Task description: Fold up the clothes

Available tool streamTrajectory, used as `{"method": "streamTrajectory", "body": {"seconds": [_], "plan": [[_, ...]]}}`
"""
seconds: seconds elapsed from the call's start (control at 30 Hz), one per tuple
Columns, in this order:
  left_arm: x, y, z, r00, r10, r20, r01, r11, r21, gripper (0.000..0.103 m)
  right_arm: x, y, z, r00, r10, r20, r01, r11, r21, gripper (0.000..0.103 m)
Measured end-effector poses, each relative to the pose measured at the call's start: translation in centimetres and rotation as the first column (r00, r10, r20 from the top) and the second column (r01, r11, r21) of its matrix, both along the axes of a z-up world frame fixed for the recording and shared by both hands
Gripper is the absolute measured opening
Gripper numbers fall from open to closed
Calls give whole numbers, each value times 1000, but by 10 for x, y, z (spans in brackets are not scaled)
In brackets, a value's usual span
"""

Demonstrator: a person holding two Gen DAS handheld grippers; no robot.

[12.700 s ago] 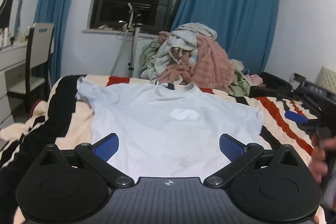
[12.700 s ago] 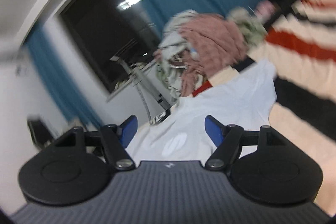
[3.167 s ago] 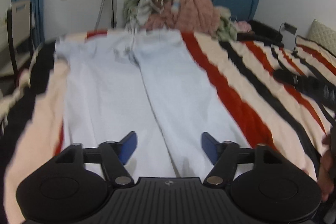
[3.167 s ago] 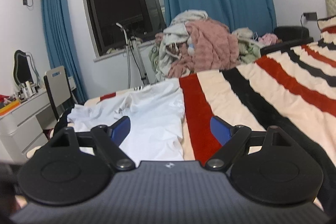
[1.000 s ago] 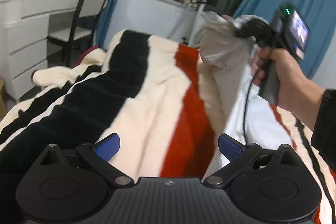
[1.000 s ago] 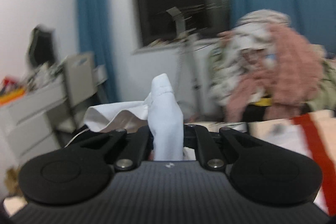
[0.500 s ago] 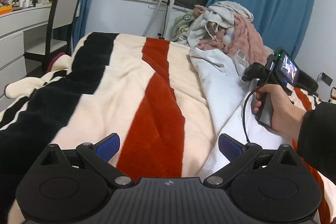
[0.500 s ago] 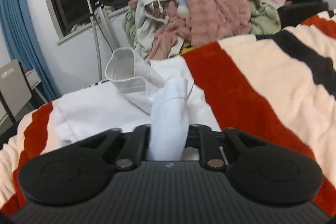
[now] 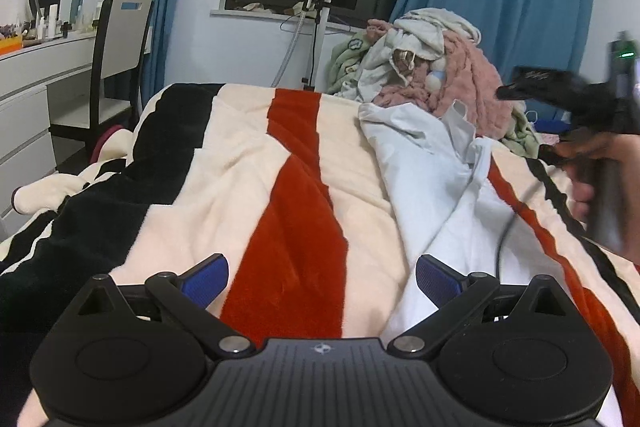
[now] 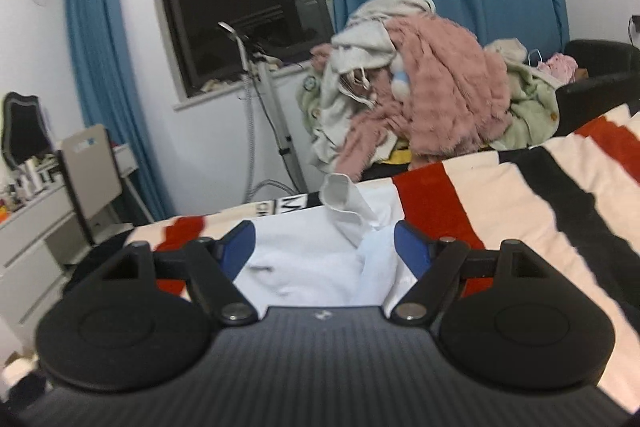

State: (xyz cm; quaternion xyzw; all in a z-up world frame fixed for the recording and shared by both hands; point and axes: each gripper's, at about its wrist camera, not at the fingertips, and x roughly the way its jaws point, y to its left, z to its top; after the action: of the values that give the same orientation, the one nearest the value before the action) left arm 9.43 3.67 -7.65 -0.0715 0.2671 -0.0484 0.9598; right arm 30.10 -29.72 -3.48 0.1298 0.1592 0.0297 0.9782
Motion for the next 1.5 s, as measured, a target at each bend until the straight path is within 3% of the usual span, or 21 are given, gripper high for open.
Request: {"method": "streamTrajectory", "body": {"seconds": [0.17, 0.43, 0.6, 0.67, 0.77, 0.87, 0.97, 1.07, 1.13, 1.17, 1.23, 1.4, 1.5], "plan": [[-9, 4, 5, 999, 12, -36, -14, 999, -49, 101, -93, 1, 14, 999, 46, -16, -47, 999, -15, 78], [-37, 1, 13, 998, -12, -70, 9, 999, -40, 101, -232, -3, 4, 988, 138, -70, -138, 990, -1, 78], [-44, 28, 9, 984, -28, -176, -13, 974, -228, 97, -277, -27, -20, 990, 87, -107, -78, 993, 92, 78], [-44, 46, 2, 973, -28, -231, -54, 939, -339, 94, -278, -42, -28, 988, 41, -149, -19, 990, 141, 78], [-48, 66, -7, 956, -15, -292, -119, 892, -436, 84, -274, -63, -38, 976, 5, -218, 52, 966, 255, 78], [-53, 70, -11, 941, -1, -338, -149, 895, -420, 76, -270, -71, -45, 970, 0, -243, 74, 952, 297, 78], [-57, 64, -15, 925, 0, -379, -151, 917, -370, 63, -271, -71, -49, 968, 8, -252, 72, 948, 309, 78], [-62, 56, -15, 922, 18, -388, -144, 944, -298, 41, -272, -72, -51, 967, 17, -256, 67, 947, 315, 78], [-67, 51, -13, 921, 27, -389, -137, 957, -256, 13, -272, -72, -50, 966, 18, -256, 66, 946, 316, 78], [-71, 50, -12, 920, 24, -390, -132, 959, -252, 6, -273, -73, -50, 967, 20, -255, 65, 945, 320, 78], [-79, 43, -4, 933, 25, -358, -115, 966, -233, 3, -274, -76, -49, 967, 24, -252, 64, 941, 332, 78], [-116, 7, 38, 987, -35, -157, 13, 990, -138, 2, -273, -82, -51, 964, 25, -264, 73, 932, 356, 78], [-144, -28, 61, 989, -138, -50, 133, 987, -92, 2, -271, -87, -54, 958, 0, -288, 108, 927, 358, 78]]}}
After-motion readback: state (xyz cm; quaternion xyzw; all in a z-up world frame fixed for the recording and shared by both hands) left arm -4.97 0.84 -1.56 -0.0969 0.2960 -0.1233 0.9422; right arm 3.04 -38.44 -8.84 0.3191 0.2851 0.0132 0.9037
